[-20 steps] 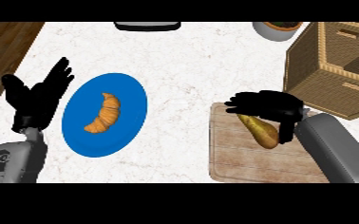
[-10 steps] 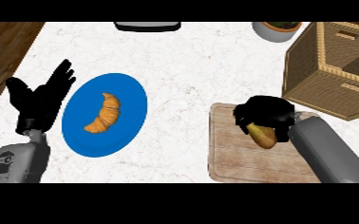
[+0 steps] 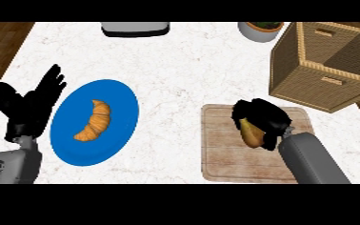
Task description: Pick the pear from the cutting board and place it in the basket
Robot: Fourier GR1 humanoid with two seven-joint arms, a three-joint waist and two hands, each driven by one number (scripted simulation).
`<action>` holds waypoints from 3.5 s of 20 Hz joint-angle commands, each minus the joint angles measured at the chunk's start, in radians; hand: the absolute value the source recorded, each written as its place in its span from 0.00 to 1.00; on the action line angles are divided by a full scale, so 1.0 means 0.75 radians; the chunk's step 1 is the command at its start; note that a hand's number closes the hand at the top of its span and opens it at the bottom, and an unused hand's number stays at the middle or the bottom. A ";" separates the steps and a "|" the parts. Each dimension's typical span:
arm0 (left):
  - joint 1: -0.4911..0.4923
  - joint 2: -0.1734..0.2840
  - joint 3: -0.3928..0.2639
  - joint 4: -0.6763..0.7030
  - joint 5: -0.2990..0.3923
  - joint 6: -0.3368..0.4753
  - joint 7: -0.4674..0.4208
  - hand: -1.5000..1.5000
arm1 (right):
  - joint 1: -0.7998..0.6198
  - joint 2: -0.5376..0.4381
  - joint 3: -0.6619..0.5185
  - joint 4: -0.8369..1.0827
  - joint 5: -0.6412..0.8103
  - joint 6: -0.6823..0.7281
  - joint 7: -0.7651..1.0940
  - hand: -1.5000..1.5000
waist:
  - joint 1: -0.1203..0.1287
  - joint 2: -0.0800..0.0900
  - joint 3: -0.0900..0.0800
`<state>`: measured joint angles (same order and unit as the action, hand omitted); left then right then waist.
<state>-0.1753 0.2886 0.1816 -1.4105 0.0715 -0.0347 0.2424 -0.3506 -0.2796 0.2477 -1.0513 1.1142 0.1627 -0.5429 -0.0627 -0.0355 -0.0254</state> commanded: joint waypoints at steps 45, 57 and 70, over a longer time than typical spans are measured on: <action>-0.044 -0.029 -0.022 0.037 -0.022 -0.048 -0.035 0.50 | -0.397 0.185 -0.273 -1.211 -0.155 -0.057 1.940 1.00 | 0.088 0.050 0.034; -0.091 -0.043 -0.012 0.077 -0.041 -0.038 -0.033 0.50 | -0.216 -0.054 -0.624 -0.929 -0.407 -0.194 1.453 1.00 | 0.081 0.050 0.034; -0.055 -0.050 -0.016 0.025 -0.052 -0.047 -0.025 0.50 | -0.247 0.012 -0.800 -0.507 -0.429 -0.587 1.308 0.00 | 0.094 0.050 0.034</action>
<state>-0.2309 0.2625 0.1789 -1.3989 0.0479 -0.0749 0.2485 -0.5040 -0.3069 -0.3336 -1.5097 0.7650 -0.1856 0.4019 0.0049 0.0027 0.0007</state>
